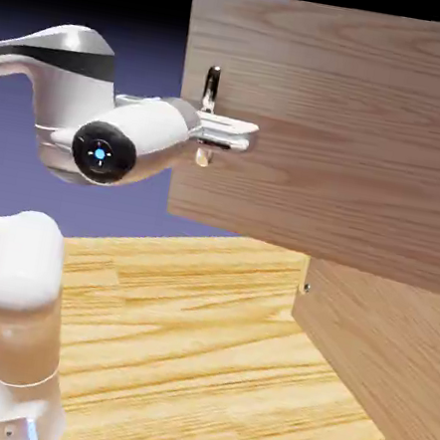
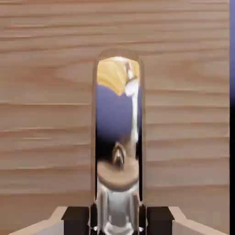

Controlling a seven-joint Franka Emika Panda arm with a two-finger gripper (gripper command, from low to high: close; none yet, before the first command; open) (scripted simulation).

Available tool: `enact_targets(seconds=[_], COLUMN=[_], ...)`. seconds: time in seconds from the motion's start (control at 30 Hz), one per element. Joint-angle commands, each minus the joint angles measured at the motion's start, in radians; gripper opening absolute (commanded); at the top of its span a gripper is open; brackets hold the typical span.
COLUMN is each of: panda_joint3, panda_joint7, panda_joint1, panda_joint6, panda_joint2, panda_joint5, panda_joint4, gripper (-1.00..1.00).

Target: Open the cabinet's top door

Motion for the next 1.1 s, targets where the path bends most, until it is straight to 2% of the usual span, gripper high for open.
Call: enact_targets(seconds=[0.0, 0.23, 0.5, 1.07], panda_joint3=[-0.036, -0.290, -0.532, -0.797], panda_joint7=[0.001, 0.004, 0.018, 0.126], panda_joint1=[0.000, 0.060, 0.261, 0.754], panda_joint6=[-0.036, -0.289, -0.568, -1.005], panda_joint2=[0.004, 0.067, 0.141, 0.152], panda_joint5=[-0.032, -0.241, -0.409, -0.538], panda_joint4=[0.015, 0.180, 0.467, 1.083], gripper=[-1.00, -1.00, -1.00, -1.00])
